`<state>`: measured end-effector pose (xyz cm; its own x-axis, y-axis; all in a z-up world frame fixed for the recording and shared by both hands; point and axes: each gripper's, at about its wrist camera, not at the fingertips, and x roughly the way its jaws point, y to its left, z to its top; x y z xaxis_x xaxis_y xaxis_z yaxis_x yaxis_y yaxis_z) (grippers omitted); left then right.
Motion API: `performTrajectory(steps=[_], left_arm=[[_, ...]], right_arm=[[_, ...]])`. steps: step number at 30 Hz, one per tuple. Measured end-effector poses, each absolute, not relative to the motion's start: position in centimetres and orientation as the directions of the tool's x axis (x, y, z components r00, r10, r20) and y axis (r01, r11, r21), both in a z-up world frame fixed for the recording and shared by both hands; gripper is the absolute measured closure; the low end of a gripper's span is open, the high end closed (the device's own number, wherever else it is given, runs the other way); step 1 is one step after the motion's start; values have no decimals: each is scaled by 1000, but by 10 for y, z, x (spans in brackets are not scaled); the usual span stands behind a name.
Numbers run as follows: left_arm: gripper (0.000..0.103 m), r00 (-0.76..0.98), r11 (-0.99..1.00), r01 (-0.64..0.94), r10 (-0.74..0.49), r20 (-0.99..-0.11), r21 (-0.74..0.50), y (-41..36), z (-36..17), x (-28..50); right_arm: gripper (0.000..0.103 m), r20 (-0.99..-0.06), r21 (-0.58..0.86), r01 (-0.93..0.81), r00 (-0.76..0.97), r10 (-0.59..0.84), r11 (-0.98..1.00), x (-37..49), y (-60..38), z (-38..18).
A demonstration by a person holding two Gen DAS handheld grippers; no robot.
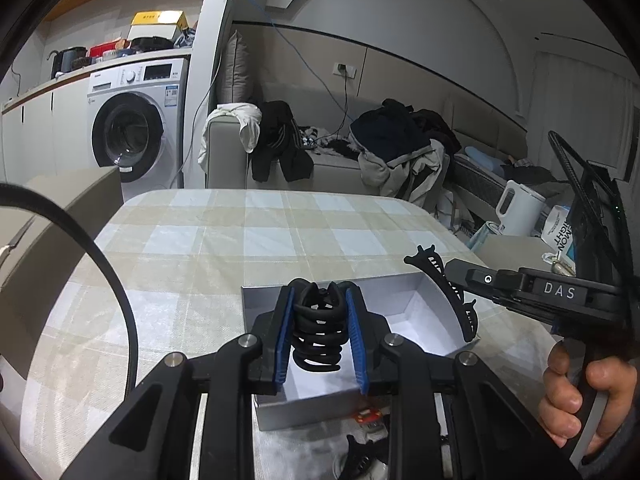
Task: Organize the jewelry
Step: 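Lower both held black clips into the grey box and open both tools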
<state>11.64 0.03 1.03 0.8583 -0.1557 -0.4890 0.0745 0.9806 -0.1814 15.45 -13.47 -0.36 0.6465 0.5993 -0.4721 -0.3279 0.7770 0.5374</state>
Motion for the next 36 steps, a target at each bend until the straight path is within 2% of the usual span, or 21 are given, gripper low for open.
performTrajectory(steps=[13, 15, 21, 22, 24, 25, 26, 27, 29, 30, 31, 32, 33, 34, 35, 36], left_arm=[[83, 834, 981, 81, -164, -527, -177, -5, 4, 123], [83, 832, 980, 83, -167, -530, -179, -5, 4, 124], [83, 823, 980, 71, -163, -544, -186, -3, 3, 125], [80, 823, 980, 68, -161, -545, -188, -2, 4, 125], [64, 823, 980, 63, -157, -546, -187, -2, 5, 123], [50, 823, 980, 61, -158, -545, -191, -2, 6, 121], [42, 824, 979, 60, -160, -544, -197, -1, 7, 120], [41, 826, 976, 66, -171, -537, -209, 0, 9, 116], [34, 825, 976, 71, -173, -538, -205, -1, 11, 112], [23, 824, 980, 64, -159, -544, -189, -1, 12, 109], [19, 827, 983, 55, -142, -544, -173, -2, 13, 105], [18, 833, 986, 49, -128, -538, -159, -1, 13, 100], [17, 837, 989, 48, -118, -535, -144, -1, 14, 91], [11, 835, 989, 50, -117, -538, -138, 0, 13, 86], [1, 832, 989, 52, -119, -542, -137, 1, 12, 83], [1, 830, 989, 53, -120, -545, -138, 2, 11, 74]], right_arm=[[93, -526, 491, -325, 628, 573, 808, 161, -127, -20], [96, -531, 491, -329, 621, 576, 807, 160, -126, -21], [93, -544, 497, -337, 597, 589, 800, 157, -123, -23], [93, -545, 496, -335, 598, 587, 801, 156, -124, -22], [92, -536, 490, -344, 606, 588, 801, 152, -127, -18], [89, -537, 483, -347, 608, 585, 804, 150, -127, -16], [83, -540, 472, -348, 612, 578, 810, 148, -128, -14], [79, -547, 459, -348, 615, 568, 818, 145, -130, -11], [61, -565, 429, -347, 617, 547, 834, 139, -132, -9], [55, -572, 415, -346, 620, 537, 842, 133, -135, -7], [41, -577, 403, -344, 624, 527, 848, 129, -137, -7], [26, -587, 388, -339, 626, 514, 857, 122, -140, -7], [19, -595, 377, -337, 626, 504, 863, 116, -143, -8], [6, -601, 370, -337, 624, 500, 866, 111, -146, -9], [0, -608, 360, -333, 624, 490, 871, 104, -149, -12], [0, -612, 348, -327, 631, 477, 879, 98, -151, -14]])
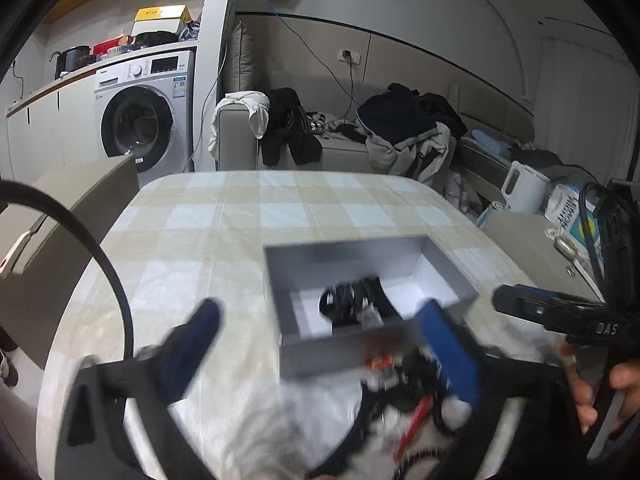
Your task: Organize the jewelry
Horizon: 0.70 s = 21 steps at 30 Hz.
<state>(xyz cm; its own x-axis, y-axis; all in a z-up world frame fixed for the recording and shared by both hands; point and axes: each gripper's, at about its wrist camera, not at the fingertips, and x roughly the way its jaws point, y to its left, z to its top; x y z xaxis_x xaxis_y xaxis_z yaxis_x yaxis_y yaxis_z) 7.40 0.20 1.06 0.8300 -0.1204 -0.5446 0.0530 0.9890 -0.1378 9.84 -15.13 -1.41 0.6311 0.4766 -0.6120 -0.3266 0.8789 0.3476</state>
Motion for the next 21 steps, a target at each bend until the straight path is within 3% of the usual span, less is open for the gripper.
performTrajectory(steps=[5, 12, 17, 19, 21], left_arm=[[1, 821, 992, 25, -92, -564, -126, 4, 1, 53], [1, 792, 988, 7, -101, -602, -156, 7, -15, 42], [1, 781, 987, -8, -94, -618, -160, 9, -21, 41], [1, 777, 988, -10, -88, -624, -152, 7, -22, 41], [1, 777, 990, -5, -83, -624, -139, 6, -23, 39]], right_arm=[[0, -658, 256, -312, 637, 402, 915, 74, -153, -31], [1, -701, 263, -388, 552, 451, 883, 57, -145, -43], [40, -728, 301, -437, 469, 500, 847, 54, -131, -54], [47, -740, 298, -444, 451, 499, 845, 53, -125, -58], [47, -739, 303, -448, 447, 504, 841, 53, -124, -59]])
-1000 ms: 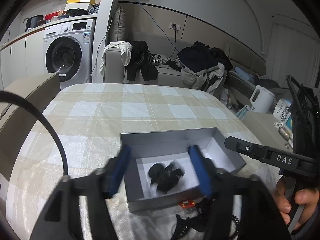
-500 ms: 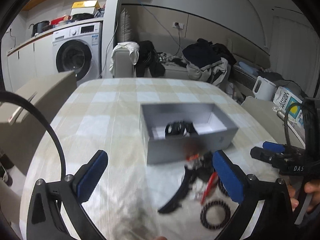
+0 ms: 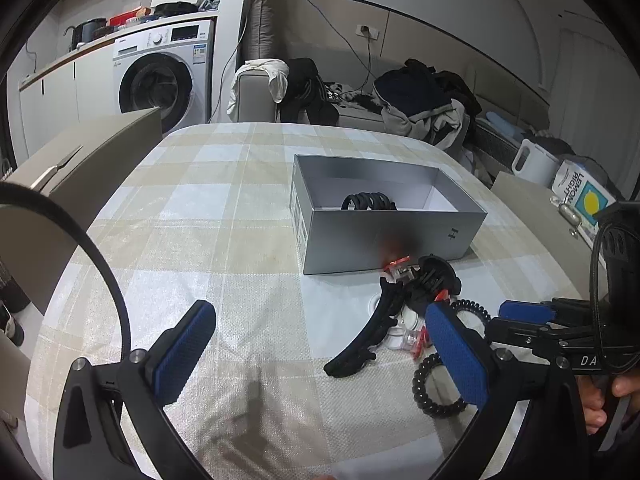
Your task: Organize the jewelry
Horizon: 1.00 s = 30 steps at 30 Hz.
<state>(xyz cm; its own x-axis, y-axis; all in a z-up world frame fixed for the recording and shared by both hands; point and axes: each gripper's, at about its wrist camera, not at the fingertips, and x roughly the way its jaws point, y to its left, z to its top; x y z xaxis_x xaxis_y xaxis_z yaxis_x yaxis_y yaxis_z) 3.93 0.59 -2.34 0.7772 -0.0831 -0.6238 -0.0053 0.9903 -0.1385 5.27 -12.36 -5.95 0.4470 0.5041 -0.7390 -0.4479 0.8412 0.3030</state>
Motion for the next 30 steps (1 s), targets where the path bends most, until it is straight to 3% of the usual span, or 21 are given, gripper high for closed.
performTrajectory(steps=[6, 8, 17, 30], left_arm=[[1, 761, 993, -8, -69, -645, -116, 7, -33, 38], [1, 751, 994, -18, -57, -658, -107, 8, -35, 39], [1, 720, 993, -34, -53, -692, -112, 12, -41, 43], [1, 709, 994, -21, -59, -703, -105, 9, -42, 44]], right_arm=[[47, -741, 297, -447, 449, 499, 844, 53, -123, -60], [55, -744, 291, -440, 455, 490, 850, 51, -124, -60], [73, -758, 270, -436, 453, 469, 858, 56, -123, -61], [86, -765, 230, -461, 459, 452, 857, 59, -114, -61]])
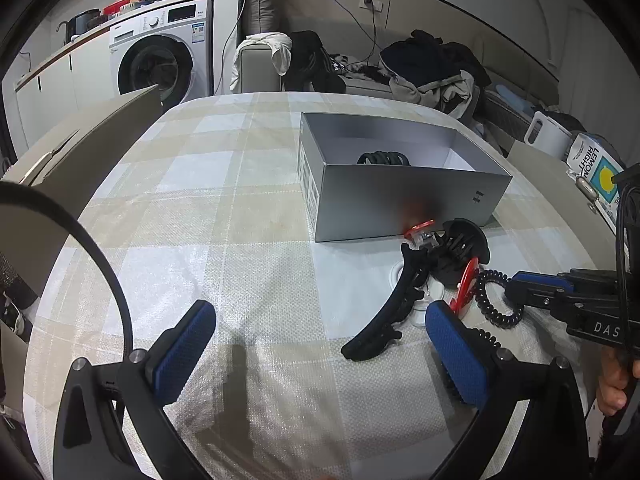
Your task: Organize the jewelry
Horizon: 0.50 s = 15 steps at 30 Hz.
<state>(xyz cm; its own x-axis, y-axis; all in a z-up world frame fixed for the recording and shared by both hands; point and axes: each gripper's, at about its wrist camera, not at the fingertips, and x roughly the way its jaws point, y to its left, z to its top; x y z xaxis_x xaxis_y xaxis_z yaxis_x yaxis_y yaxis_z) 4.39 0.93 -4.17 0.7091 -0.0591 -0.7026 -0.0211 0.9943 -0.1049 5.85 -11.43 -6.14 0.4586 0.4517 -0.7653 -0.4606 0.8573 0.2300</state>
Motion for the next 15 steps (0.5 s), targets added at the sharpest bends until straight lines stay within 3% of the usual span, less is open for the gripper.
performTrajectory(steps=[4, 8, 15], left_arm=[[1, 708, 994, -22, -59, -704, -104, 9, -42, 45], [1, 705, 995, -20, -58, -707, -101, 8, -42, 45], [1, 701, 996, -14, -50, -711, -84, 4, -42, 48]], right_arm=[[93, -771, 175, -473, 479, 419, 863, 56, -109, -62], [94, -770, 145, -481, 493, 404, 864, 55, -107, -62], [95, -753, 207, -459, 489, 440, 864, 55, -119, -57]])
